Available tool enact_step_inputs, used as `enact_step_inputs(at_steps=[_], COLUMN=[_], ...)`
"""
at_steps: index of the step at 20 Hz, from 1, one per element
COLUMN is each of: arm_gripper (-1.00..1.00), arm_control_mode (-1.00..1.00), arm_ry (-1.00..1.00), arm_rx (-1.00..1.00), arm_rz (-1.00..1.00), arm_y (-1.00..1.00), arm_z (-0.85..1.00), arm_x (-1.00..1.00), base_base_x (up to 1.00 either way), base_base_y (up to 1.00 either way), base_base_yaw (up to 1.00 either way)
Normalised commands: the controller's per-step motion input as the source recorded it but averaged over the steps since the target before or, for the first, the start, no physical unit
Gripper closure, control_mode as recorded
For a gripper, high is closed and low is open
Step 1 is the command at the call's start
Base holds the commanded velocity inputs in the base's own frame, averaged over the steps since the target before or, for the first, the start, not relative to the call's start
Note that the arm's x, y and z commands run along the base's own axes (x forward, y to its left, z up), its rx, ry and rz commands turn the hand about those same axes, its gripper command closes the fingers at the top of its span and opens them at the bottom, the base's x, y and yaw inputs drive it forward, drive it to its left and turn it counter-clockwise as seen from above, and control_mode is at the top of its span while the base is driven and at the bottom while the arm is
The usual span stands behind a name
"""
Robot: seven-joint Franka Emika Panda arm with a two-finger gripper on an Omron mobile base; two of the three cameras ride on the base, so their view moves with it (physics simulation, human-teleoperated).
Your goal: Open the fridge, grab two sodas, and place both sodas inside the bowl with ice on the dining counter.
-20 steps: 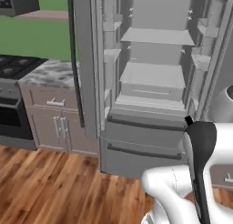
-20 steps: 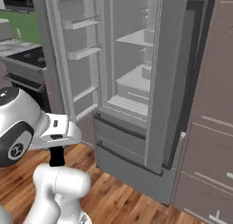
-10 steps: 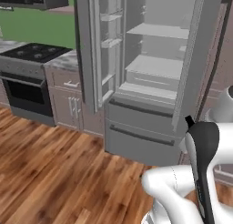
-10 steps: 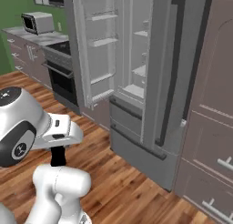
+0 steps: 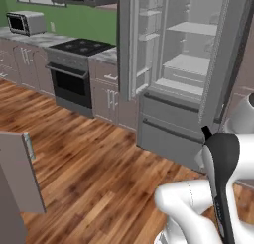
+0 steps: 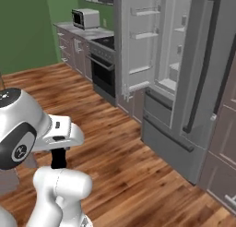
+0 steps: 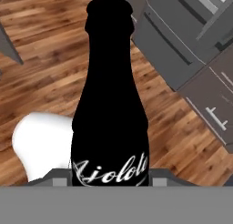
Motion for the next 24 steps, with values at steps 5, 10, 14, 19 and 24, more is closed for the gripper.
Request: enact_step_inputs(at_steps=[5,10,14,19,24], arm_gripper=[1.00,1.00,1.00,1.00,1.00], arm_control_mode=[1.00,1.00,1.00,1.00,1.00], arm_ry=[0.00,0.00,0.00,0.00,0.00], arm_rx=[0.00,0.00,0.00,0.00,0.00], arm_rz=[0.00,0.00,0.00,0.00,0.00], arm_y=[0.00,0.00,0.00,0.00,0.00], arm_z=[0.00,0.00,0.00,0.00,0.00], arm_x=[0.00,0.00,0.00,0.00,0.00], base_base_x=[-0.88,-0.79,-0.81,-0.63,-0.32], base_base_y=[0.24,0.56,0.93,1.00,1.00], base_base_yaw=[0.37,0.36,0.30,0.27,0.41])
